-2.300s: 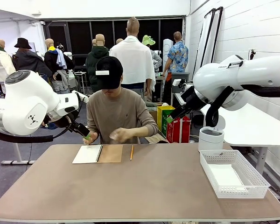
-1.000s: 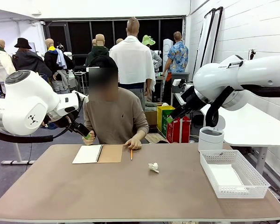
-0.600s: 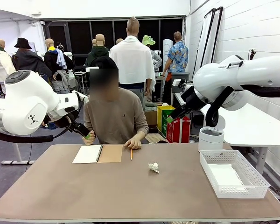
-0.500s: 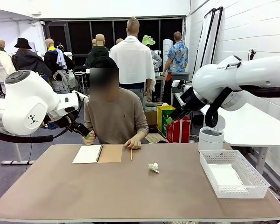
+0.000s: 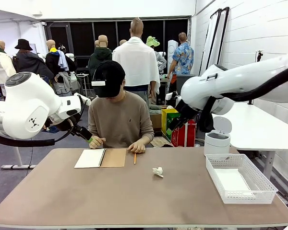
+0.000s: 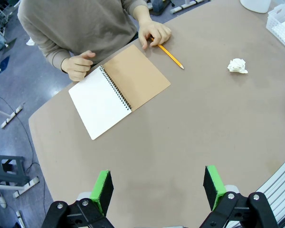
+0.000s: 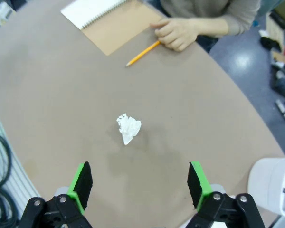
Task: Sort the paper based on its condition.
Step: If a person hands you a paper, place it in the Organizing basket , and if it's crumpled, put it in the Trash can.
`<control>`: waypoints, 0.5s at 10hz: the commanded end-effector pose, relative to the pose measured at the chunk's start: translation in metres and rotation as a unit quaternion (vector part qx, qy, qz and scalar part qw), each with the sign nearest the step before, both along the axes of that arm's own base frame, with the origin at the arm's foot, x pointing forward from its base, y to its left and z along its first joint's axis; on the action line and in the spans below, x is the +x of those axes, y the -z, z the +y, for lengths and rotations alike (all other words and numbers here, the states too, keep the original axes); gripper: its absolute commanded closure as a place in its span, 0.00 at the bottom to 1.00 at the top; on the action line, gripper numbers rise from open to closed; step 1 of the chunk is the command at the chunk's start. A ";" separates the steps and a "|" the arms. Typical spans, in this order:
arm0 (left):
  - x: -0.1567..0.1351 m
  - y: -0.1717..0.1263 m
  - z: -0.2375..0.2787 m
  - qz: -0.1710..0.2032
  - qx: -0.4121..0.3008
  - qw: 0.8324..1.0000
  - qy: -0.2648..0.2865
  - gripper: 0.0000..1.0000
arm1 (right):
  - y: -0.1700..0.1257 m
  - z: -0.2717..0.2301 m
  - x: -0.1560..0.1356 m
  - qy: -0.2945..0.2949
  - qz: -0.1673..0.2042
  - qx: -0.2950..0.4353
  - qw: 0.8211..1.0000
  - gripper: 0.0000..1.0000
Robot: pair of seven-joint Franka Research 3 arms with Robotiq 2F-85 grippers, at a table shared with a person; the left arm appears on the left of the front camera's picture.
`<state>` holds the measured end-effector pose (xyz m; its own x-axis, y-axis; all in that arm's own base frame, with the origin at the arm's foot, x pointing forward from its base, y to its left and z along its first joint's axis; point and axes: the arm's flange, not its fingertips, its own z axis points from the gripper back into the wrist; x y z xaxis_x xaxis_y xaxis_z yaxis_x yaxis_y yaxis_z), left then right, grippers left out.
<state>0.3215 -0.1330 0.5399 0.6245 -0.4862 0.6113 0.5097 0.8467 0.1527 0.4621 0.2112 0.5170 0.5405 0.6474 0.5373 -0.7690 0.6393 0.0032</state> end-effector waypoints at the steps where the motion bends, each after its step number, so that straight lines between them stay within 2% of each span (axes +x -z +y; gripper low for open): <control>1: 0.000 0.000 0.001 0.001 -0.002 1.000 -0.001 0.00 | 0.017 0.015 0.017 -0.002 0.024 -0.022 0.999 0.00; 5: 0.000 0.000 0.001 0.001 -0.002 1.000 -0.001 0.00 | 0.070 0.041 0.030 -0.028 0.081 -0.044 0.995 0.00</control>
